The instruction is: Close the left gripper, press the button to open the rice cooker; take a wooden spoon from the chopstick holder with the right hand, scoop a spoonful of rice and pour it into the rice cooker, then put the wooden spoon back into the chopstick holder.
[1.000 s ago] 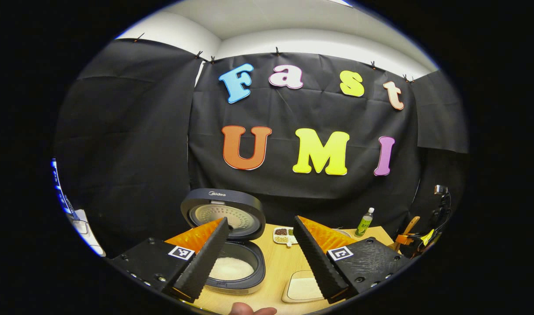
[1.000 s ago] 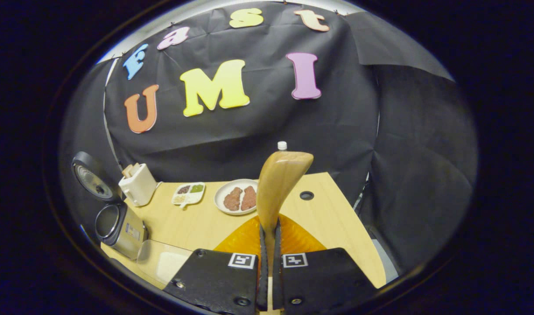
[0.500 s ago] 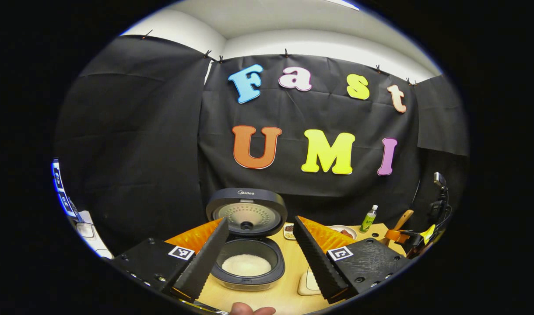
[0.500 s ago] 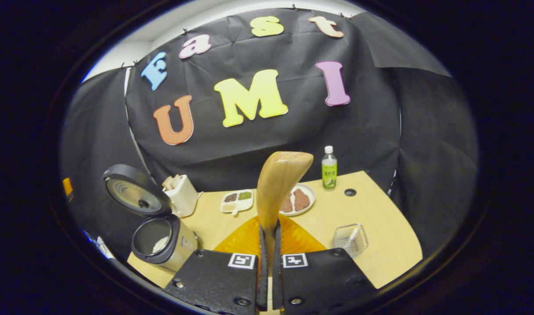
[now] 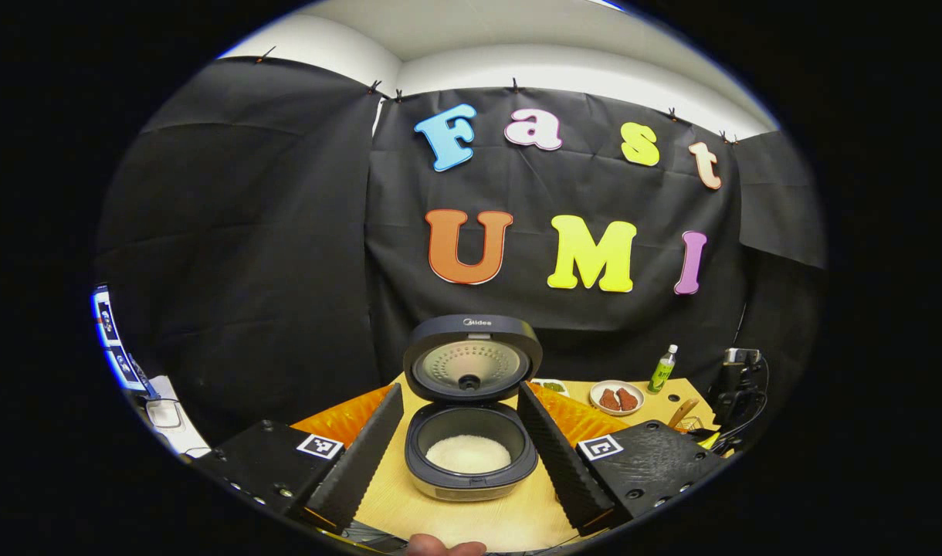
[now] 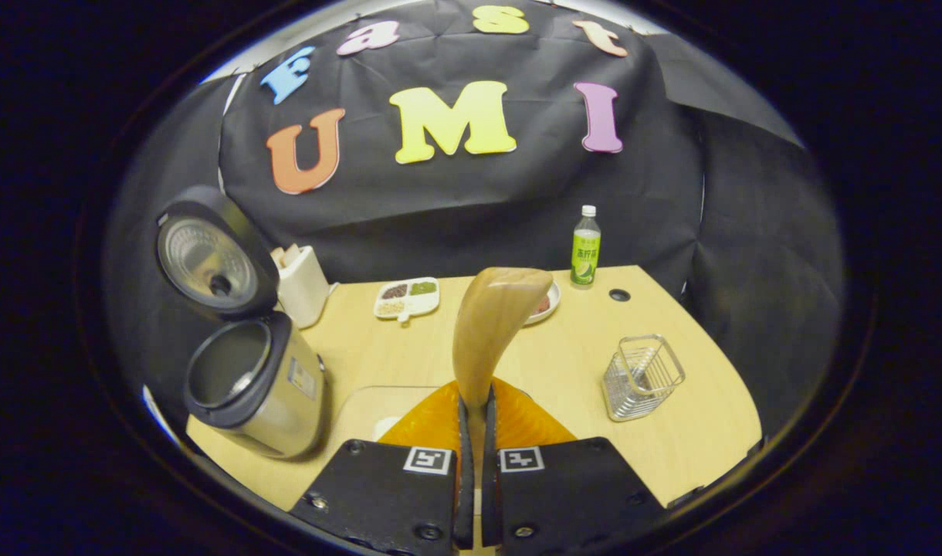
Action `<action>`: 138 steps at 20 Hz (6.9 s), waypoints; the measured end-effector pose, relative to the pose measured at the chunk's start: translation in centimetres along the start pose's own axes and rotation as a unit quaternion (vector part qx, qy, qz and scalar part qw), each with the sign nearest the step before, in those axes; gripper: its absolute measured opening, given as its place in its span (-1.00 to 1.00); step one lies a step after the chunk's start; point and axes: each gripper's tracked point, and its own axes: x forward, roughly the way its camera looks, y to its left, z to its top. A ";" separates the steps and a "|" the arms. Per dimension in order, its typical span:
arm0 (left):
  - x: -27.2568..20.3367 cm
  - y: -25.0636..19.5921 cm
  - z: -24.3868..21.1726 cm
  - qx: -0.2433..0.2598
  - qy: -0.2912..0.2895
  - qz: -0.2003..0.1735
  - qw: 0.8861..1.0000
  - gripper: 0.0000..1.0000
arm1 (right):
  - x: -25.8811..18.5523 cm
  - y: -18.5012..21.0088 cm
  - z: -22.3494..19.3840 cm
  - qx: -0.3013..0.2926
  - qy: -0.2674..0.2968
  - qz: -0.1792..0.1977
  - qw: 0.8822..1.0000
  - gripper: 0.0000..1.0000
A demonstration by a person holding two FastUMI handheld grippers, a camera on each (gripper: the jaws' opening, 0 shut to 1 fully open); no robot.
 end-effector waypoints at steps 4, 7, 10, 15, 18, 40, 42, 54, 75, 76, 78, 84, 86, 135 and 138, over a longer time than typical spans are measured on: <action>0.1 1.4 -0.5 0.004 0.010 0.000 1.000 0.91 | 1.5 -0.3 -2.3 -0.058 -0.002 -0.054 0.997 -0.82; -0.1 2.2 -0.8 0.009 0.013 0.001 1.000 0.91 | 2.1 0.0 -3.9 -0.060 0.007 -0.067 0.996 -0.81; -0.2 3.0 -1.2 0.013 0.019 0.004 1.000 0.91 | 2.6 1.7 -4.6 -0.051 0.011 -0.063 0.997 -0.82; -0.5 4.1 -1.6 0.009 0.021 0.012 1.000 0.91 | 2.7 6.6 -5.2 0.006 0.028 -0.005 1.000 -0.82; -0.9 5.0 -1.6 0.008 0.020 0.021 1.000 0.91 | 2.5 9.1 -5.3 0.051 0.043 0.035 0.997 -0.82; -0.9 -1.8 -0.9 0.004 0.014 0.004 1.000 0.91 | 0.1 -0.8 0.4 0.415 0.071 0.107 0.901 -0.81; -0.8 -2.7 -0.9 0.006 0.009 -0.001 1.000 0.91 | -1.2 -2.1 1.8 0.434 0.060 0.114 0.892 -0.82; -3.0 0.4 -1.0 -0.012 -0.006 0.038 0.999 0.91 | -5.6 7.1 13.8 0.368 0.018 0.224 0.903 -0.82; -9.2 17.1 -5.2 -0.095 0.016 0.178 0.979 0.90 | -1.5 30.3 9.7 0.072 0.038 0.241 0.967 -0.82; -9.4 17.6 -5.4 -0.100 0.018 0.180 0.978 0.91 | -1.2 30.5 9.4 0.059 0.036 0.236 0.969 -0.82; -9.2 18.2 -5.8 -0.104 0.018 0.183 0.977 0.91 | -0.9 31.2 8.9 0.030 0.034 0.231 0.972 -0.82; -9.0 20.4 -6.3 -0.112 0.022 0.191 0.975 0.91 | -0.4 32.5 7.9 -0.070 0.008 0.215 0.974 -0.81; -8.8 20.7 -6.6 -0.117 0.025 0.192 0.974 0.91 | -0.3 32.5 7.6 -0.099 -0.001 0.205 0.974 -0.81; -2.5 -1.5 -0.9 -0.034 -0.010 -0.029 0.999 1.00 | -12.3 4.4 21.0 0.062 -0.146 0.143 0.977 -0.82; -1.5 -4.2 -0.6 -0.024 -0.005 -0.049 0.998 0.90 | -10.9 -1.5 19.6 0.083 -0.137 0.104 0.982 -0.82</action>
